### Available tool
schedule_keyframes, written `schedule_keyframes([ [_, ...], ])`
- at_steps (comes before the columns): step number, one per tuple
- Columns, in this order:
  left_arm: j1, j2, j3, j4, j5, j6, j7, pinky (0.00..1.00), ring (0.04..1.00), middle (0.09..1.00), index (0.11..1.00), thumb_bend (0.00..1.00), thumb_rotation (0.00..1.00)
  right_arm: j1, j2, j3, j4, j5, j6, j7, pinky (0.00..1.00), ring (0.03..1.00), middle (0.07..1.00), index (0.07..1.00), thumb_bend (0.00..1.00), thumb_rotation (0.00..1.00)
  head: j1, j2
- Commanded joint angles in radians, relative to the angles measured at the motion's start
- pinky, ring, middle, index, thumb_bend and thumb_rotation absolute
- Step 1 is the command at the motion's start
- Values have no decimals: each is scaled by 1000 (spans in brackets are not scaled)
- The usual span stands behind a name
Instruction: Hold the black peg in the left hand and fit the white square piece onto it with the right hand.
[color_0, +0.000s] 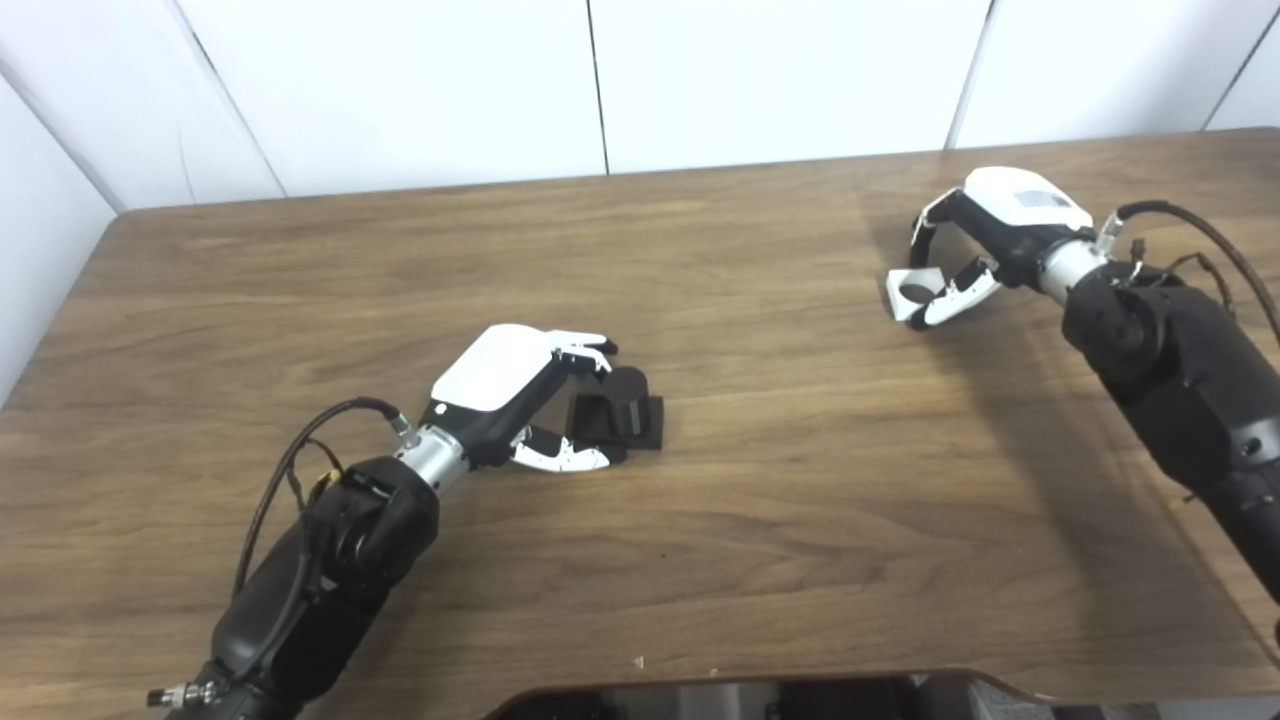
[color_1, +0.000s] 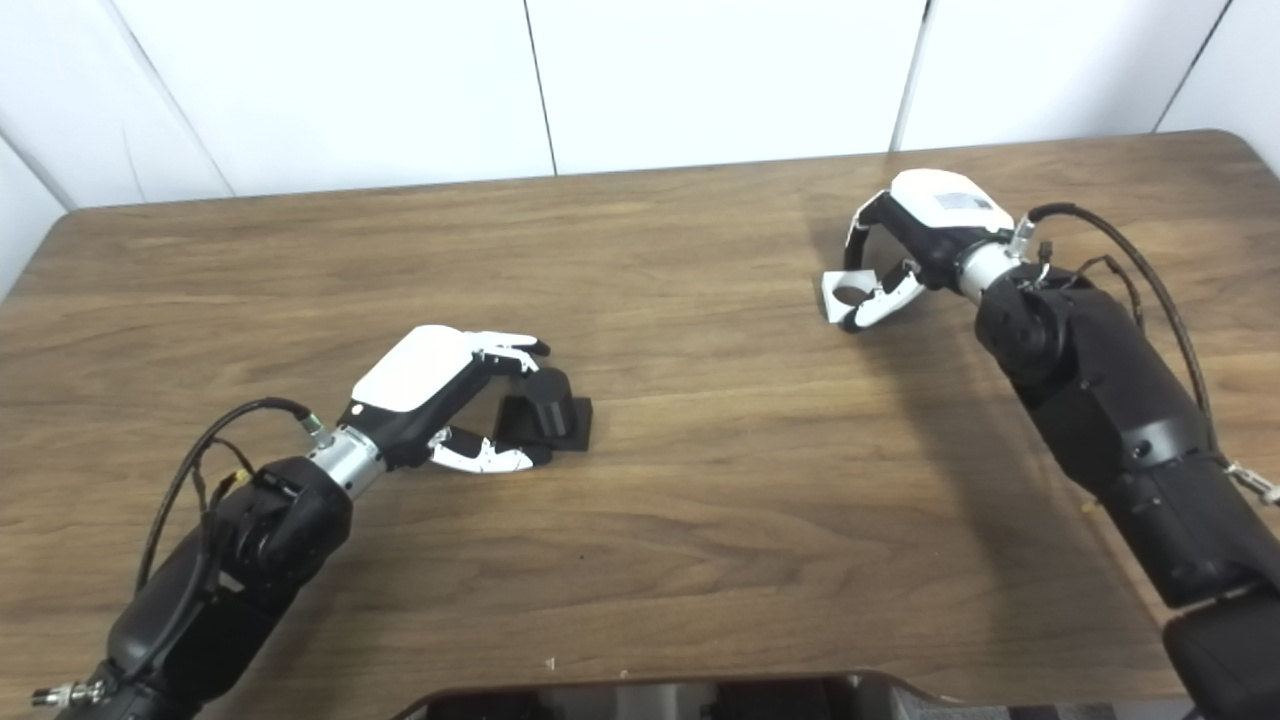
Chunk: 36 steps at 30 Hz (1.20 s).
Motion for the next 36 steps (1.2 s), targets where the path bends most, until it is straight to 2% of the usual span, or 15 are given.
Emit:
schedule_keyframes([
  [1, 49, 67, -8, 55, 67, 59, -65, 806, 837, 847, 565, 817, 246, -4, -21, -30, -9, -8, -9, -48, 847, 842, 770, 483, 520, 134, 0, 0],
  [6, 46, 64, -10, 55, 63, 64, -73, 805, 837, 850, 567, 810, 244, 18, -16, -61, -56, 9, -18, -76, 833, 841, 770, 483, 520, 135, -4, 0],
  [13, 43, 58, -12, 64, 64, 60, -66, 813, 838, 850, 565, 809, 243, 42, 22, -120, -174, 41, -8, -88, 808, 853, 772, 483, 519, 139, -2, 0],
  [18, 41, 57, -13, 58, 65, 75, -81, 828, 844, 855, 570, 801, 252, 32, 36, -126, -233, 29, -2, -69, 796, 860, 777, 483, 518, 142, 1, -1],
  [28, 44, 50, -10, 71, 54, 66, -68, 810, 842, 850, 567, 803, 251, 23, 58, -128, -347, 38, 1, -17, 794, 868, 772, 482, 516, 142, 3, -1],
  [36, 38, 41, -13, 76, 55, 73, -70, 828, 846, 855, 572, 805, 265, 7, 80, -117, -438, 42, 15, 41, 743, 859, 771, 481, 515, 143, 14, -3],
])
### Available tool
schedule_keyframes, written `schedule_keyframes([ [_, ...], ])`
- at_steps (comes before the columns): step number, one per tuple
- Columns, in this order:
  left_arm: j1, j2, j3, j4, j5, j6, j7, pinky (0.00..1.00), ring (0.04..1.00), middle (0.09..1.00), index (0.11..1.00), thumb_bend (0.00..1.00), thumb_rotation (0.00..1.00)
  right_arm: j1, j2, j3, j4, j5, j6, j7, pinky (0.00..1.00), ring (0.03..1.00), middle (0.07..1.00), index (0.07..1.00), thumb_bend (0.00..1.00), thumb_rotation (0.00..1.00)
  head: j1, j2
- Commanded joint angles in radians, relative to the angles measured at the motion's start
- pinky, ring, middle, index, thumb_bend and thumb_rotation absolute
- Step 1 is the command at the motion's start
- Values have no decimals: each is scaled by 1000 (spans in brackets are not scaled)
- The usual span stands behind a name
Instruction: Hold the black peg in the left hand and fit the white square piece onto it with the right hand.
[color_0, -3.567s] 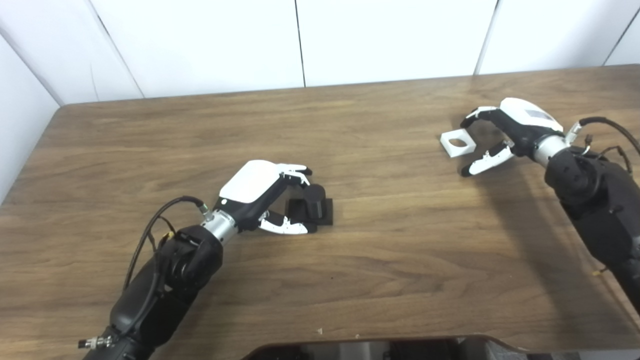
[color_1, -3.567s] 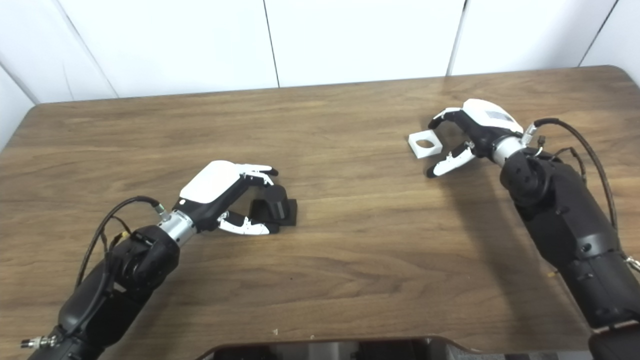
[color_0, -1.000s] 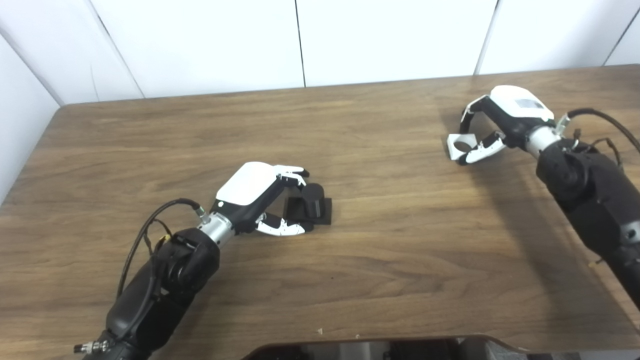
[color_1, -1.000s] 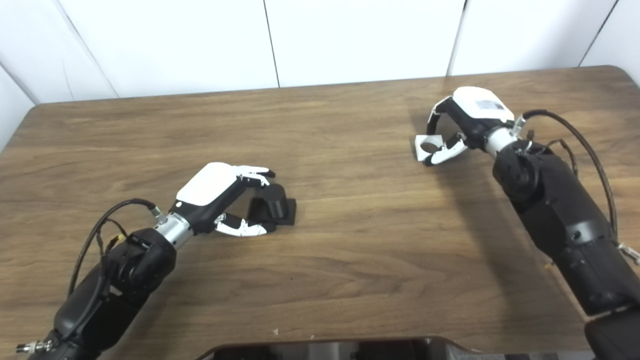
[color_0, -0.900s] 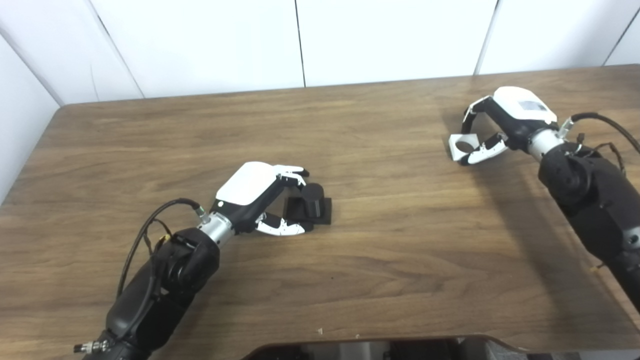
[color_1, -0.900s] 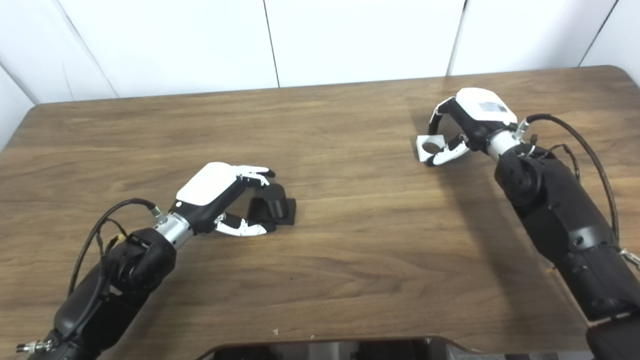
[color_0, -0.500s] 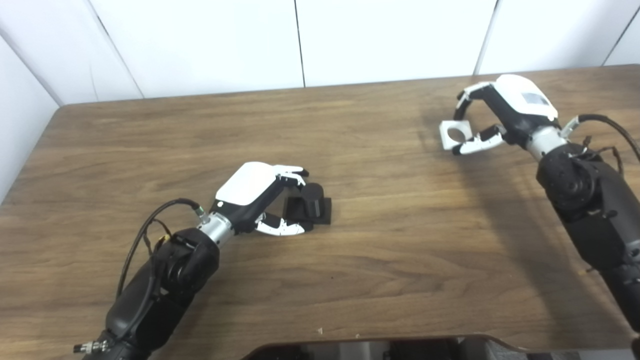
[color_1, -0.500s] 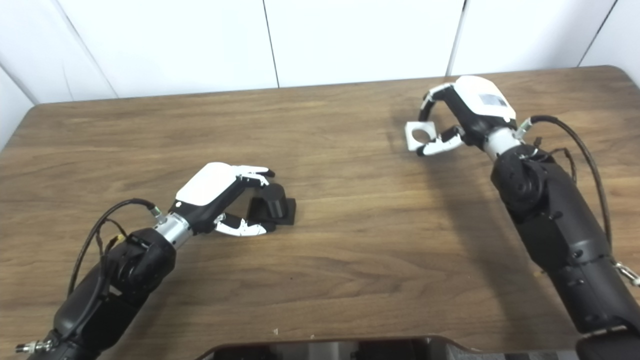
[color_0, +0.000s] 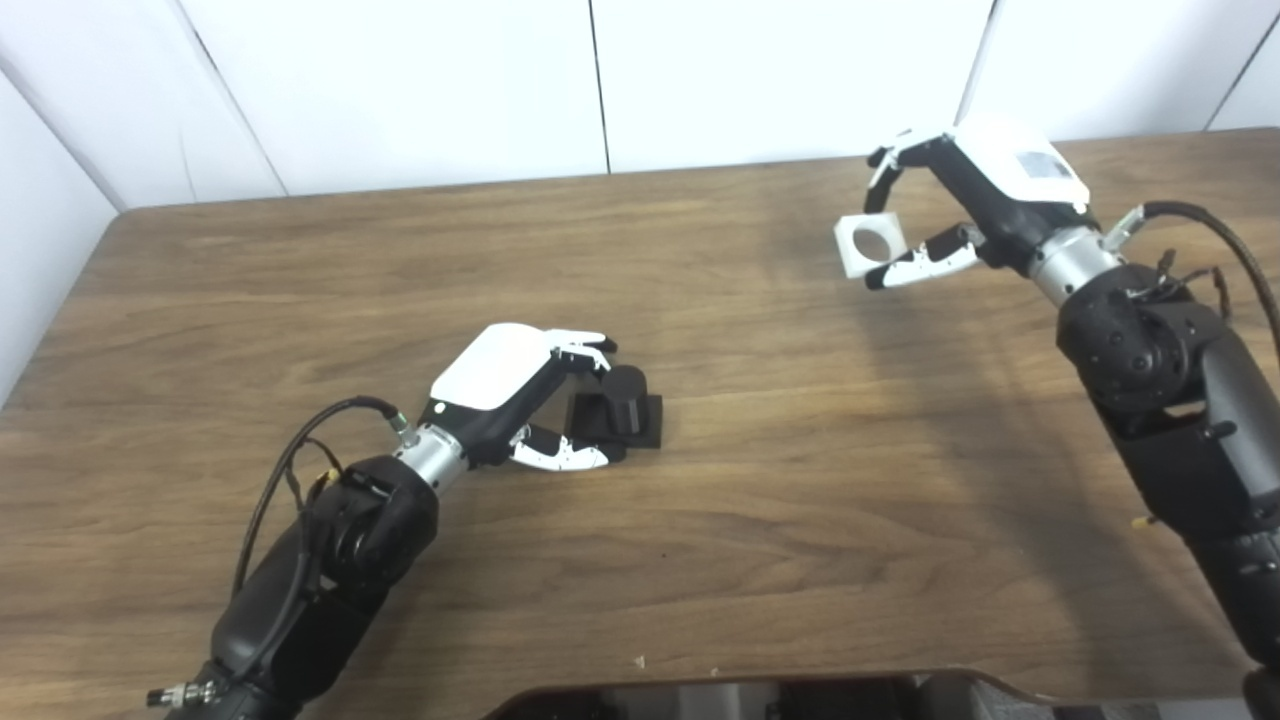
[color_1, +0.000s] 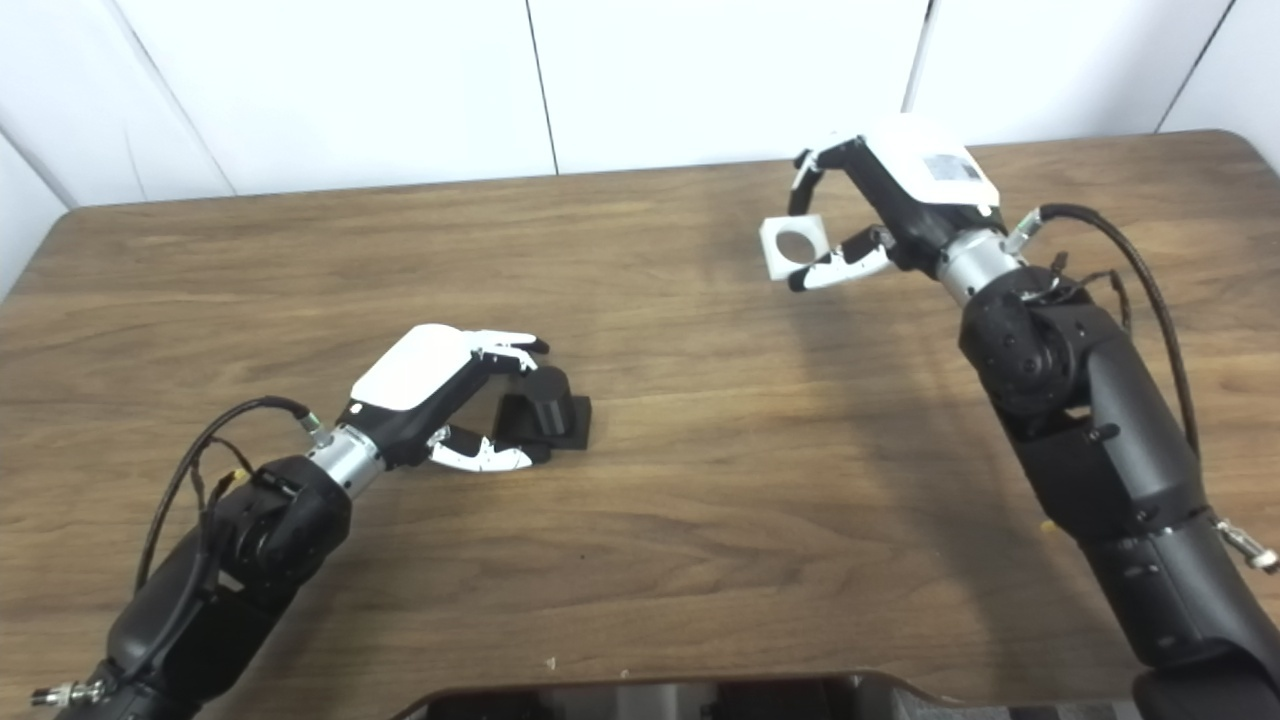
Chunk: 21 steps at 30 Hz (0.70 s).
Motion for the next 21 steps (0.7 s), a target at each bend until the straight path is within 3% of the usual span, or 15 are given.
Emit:
schedule_keyframes([
  [1, 40, 42, -14, 74, 60, 75, -70, 830, 847, 856, 573, 804, 267, -65, 4, -5, -66, -2, 12, 24, 741, 860, 773, 481, 515, 143, -1, 2],
  [13, 42, 28, -11, 84, 56, 69, -48, 803, 830, 846, 564, 813, 244, -103, 57, 41, -166, -23, 50, 163, 718, 848, 784, 480, 516, 143, 13, 0],
  [21, 42, 21, -16, 82, 71, 78, -46, 813, 840, 846, 568, 809, 253, -128, 103, 69, -194, -17, 51, 213, 739, 837, 789, 479, 517, 143, 36, -2],
])
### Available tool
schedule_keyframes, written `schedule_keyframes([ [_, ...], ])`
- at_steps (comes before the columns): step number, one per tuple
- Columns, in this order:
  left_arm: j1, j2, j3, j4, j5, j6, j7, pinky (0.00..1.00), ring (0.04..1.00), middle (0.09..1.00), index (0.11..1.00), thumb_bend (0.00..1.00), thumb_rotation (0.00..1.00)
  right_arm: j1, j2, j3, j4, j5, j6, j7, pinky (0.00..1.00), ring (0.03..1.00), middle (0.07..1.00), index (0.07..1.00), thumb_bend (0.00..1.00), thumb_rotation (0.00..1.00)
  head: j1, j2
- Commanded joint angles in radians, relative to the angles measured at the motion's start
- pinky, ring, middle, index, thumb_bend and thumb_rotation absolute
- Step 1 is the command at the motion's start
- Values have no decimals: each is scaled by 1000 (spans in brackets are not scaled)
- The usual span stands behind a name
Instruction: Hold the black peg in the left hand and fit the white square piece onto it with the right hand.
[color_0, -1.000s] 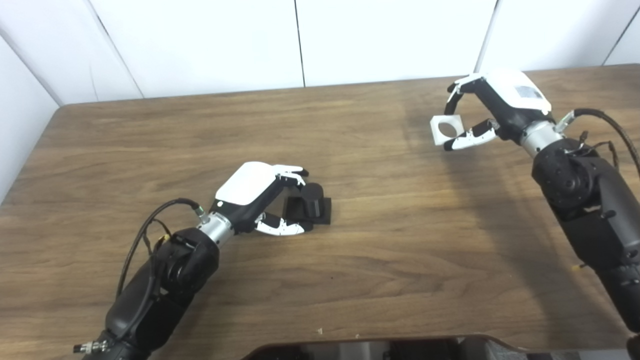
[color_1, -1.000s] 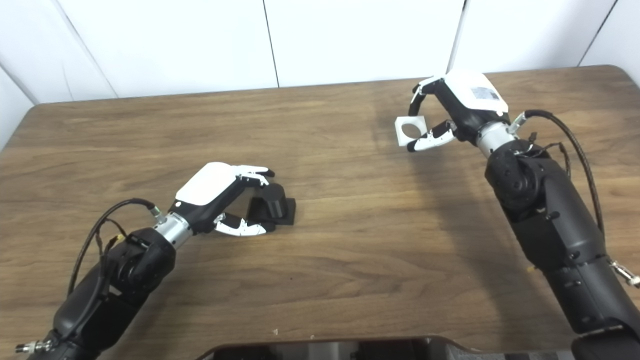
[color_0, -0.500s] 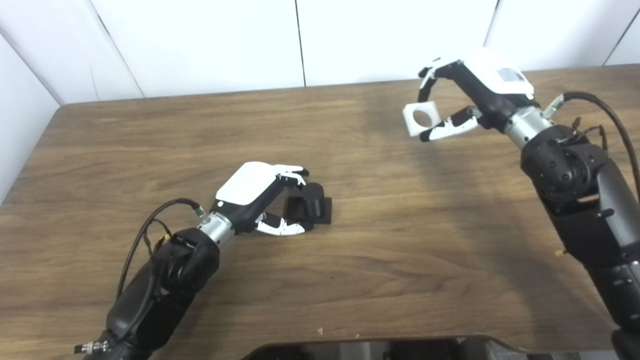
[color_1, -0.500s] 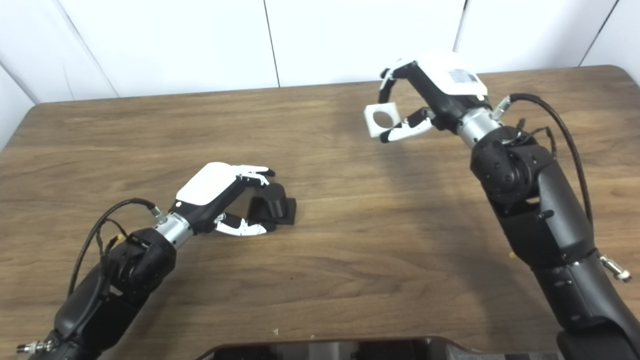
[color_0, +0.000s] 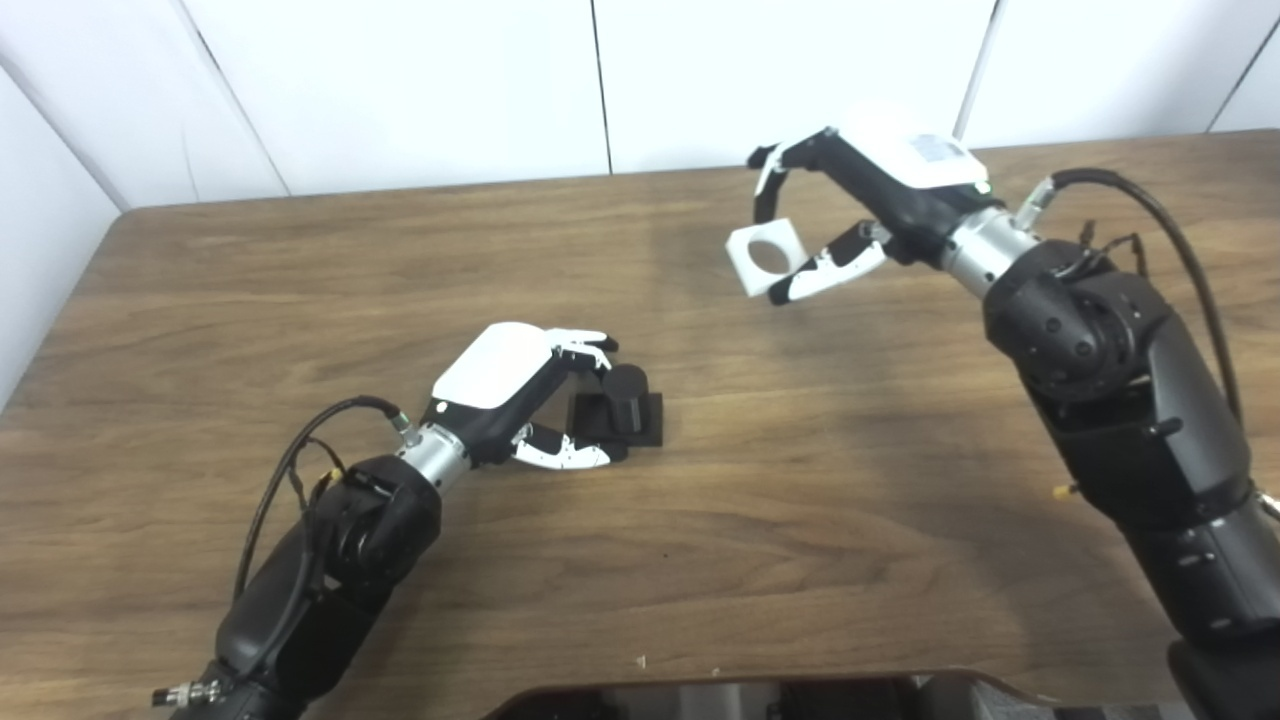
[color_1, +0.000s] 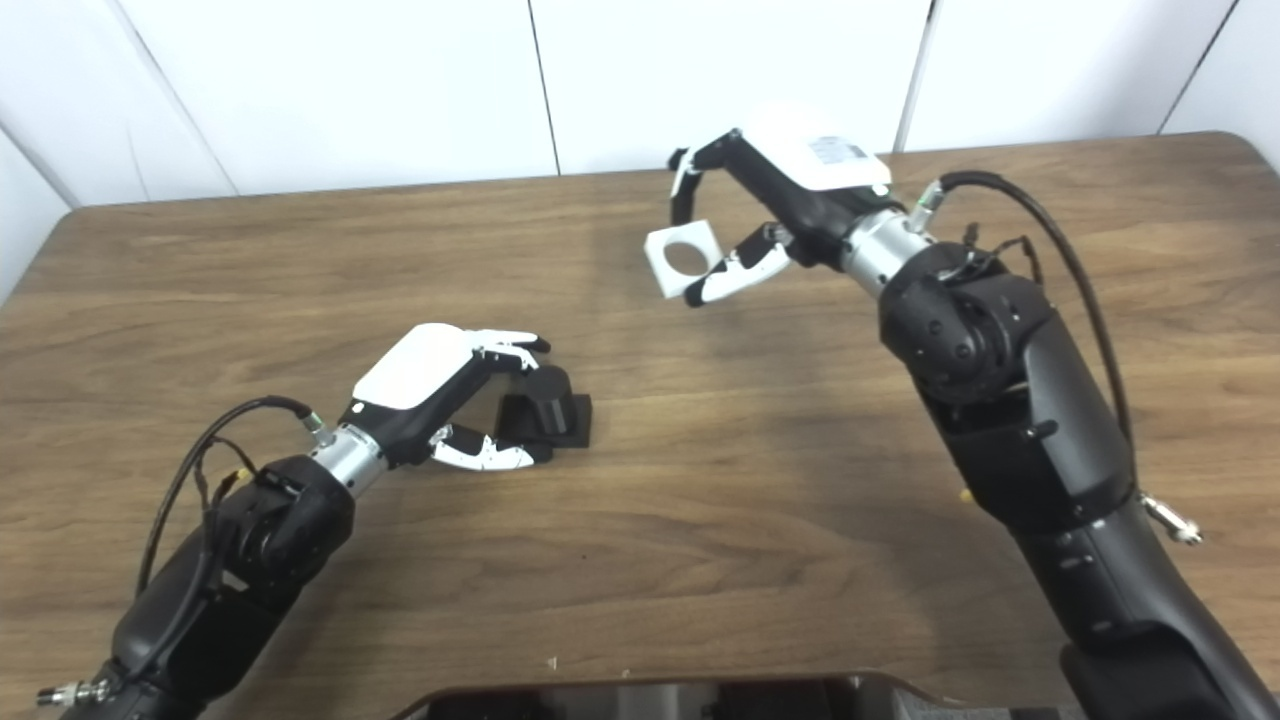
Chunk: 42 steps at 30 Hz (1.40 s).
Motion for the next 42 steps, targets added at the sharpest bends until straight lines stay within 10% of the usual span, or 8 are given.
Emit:
schedule_keyframes([
  [1, 42, 30, -17, 75, 73, 79, -51, 815, 840, 847, 569, 809, 252, -63, 12, -3, -45, -6, 0, 1, 730, 837, 789, 479, 516, 144, 5, 2],
  [42, 37, 8, -40, 39, 80, 142, -83, 844, 852, 857, 568, 802, 238, -192, 126, 190, 3, -86, 26, 265, 797, 871, 790, 479, 515, 145, 88, 19],
])
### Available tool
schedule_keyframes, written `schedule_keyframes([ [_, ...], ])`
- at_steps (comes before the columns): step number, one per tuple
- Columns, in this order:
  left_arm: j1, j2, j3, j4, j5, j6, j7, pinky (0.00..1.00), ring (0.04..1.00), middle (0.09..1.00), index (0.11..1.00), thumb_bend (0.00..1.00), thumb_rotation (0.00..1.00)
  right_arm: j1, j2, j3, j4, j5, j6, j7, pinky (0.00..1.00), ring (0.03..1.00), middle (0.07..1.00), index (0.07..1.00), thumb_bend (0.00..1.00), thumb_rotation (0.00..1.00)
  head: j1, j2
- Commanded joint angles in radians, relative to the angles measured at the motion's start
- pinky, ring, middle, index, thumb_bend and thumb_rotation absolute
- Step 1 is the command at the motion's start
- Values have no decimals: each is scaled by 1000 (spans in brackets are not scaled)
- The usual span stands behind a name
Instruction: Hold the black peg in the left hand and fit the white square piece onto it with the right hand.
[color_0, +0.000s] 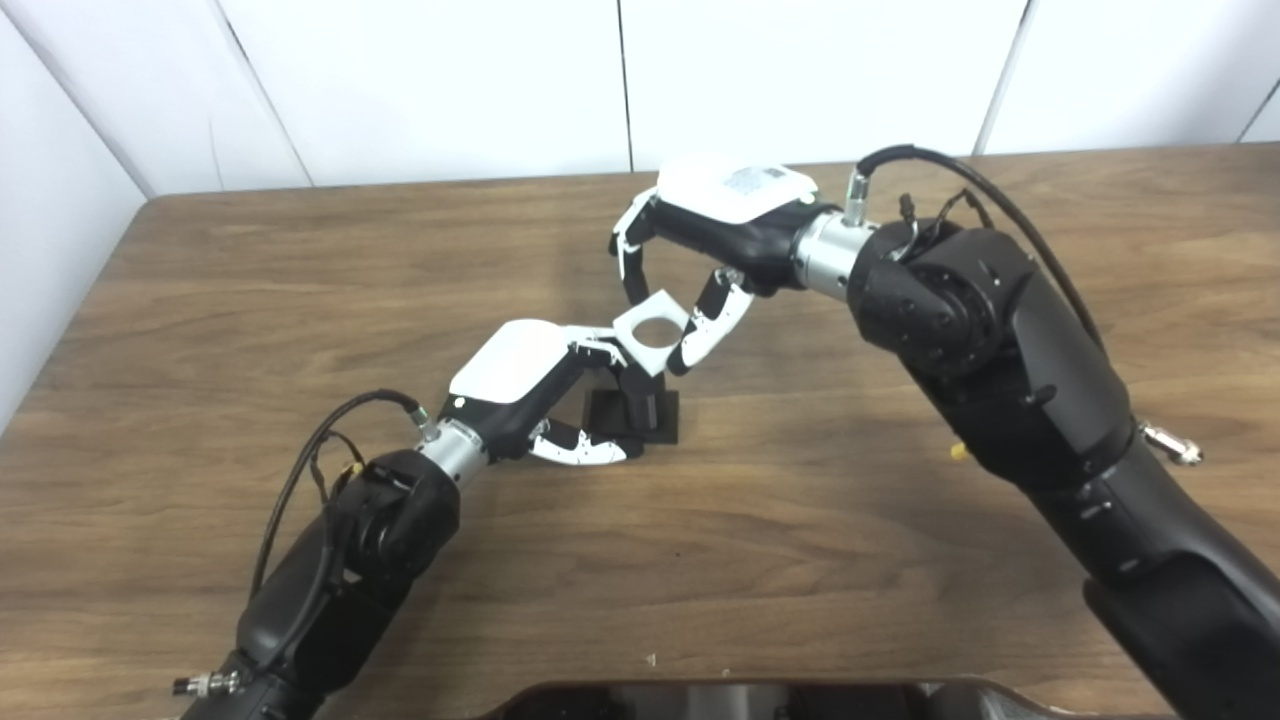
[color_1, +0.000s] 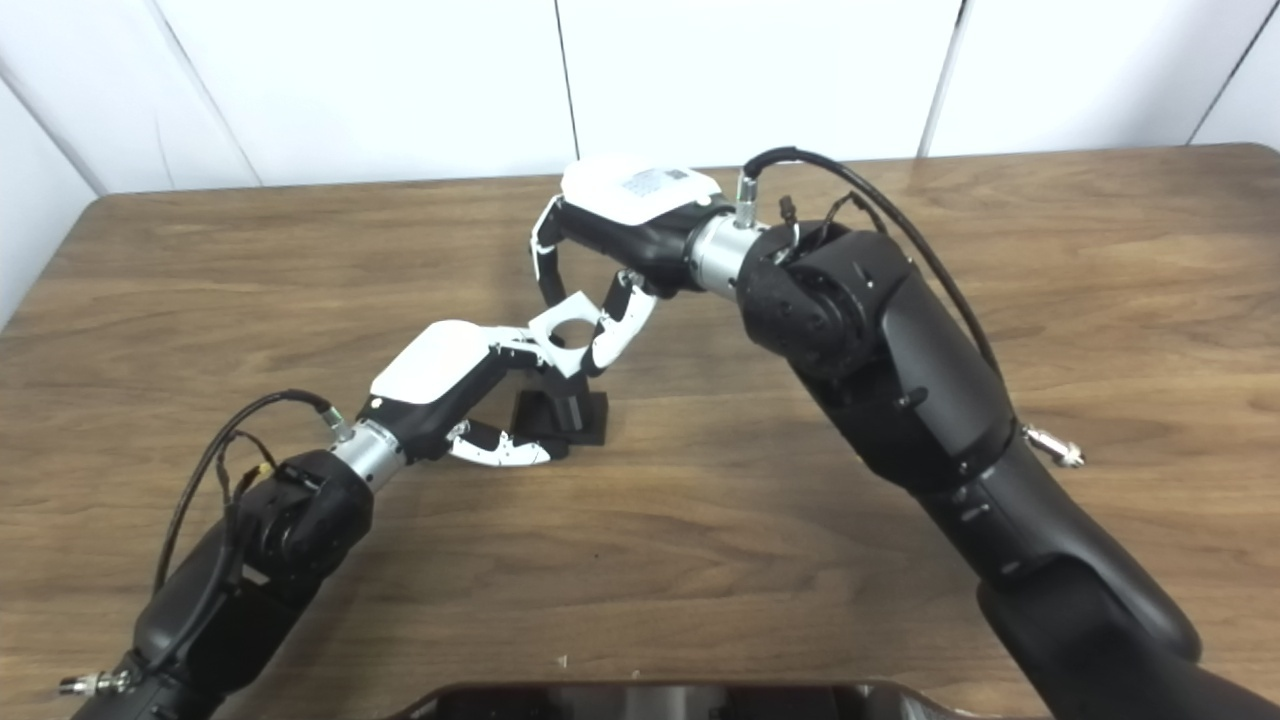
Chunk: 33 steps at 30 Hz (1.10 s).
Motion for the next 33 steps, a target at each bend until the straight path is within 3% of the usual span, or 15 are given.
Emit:
schedule_keyframes([
  [1, 41, 26, -27, 51, 81, 90, -74, 843, 852, 857, 568, 802, 239, -32, 8, -7, -8, -2, -11, -14, 796, 870, 790, 479, 515, 145, 1, 1],
  [15, 39, 28, -35, 36, 85, 110, -82, 849, 851, 860, 569, 801, 256, 18, 33, 10, 37, 6, -27, -37, 820, 874, 789, 480, 515, 147, 11, 8],
  [33, 41, 34, -37, 32, 81, 109, -80, 843, 841, 859, 569, 805, 259, 32, 25, 7, 53, 1, -31, -48, 834, 879, 799, 480, 515, 147, 12, 12],
])
